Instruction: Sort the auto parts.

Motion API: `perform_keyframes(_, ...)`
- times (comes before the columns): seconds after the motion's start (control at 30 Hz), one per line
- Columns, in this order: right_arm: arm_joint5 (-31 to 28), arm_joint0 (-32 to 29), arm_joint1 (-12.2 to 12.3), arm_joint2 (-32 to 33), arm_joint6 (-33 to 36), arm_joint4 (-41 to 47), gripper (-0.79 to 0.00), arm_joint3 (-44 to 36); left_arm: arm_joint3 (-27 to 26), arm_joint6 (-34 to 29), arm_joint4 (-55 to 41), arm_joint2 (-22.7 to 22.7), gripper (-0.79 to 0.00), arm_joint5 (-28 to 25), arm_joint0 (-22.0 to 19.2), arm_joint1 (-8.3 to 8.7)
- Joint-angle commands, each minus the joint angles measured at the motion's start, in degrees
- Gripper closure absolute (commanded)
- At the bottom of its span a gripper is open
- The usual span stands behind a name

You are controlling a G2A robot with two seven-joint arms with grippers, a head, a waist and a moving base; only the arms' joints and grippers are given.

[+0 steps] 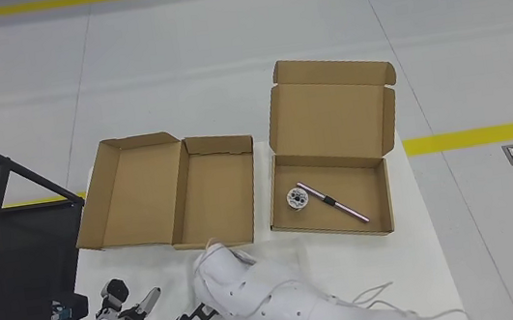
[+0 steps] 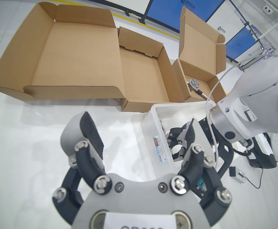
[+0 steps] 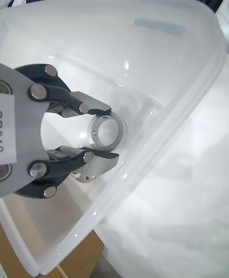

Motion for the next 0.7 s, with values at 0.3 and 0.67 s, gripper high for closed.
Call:
perform_keyframes(0.3,-2.09,-1.09,4.48,3.65,4.91,0.30,0.000,-9.61,0.16,0.15,0.02,0.05,-0.785,-0.09,-0.15,0.03)
perform_keyframes(0.67,-1.76,-7.37,11.55,11.66,19.01,1.12,0.000,-28.13,0.09,0.34,0.33,0.17,-0.785,0.00,-0.08,0.05)
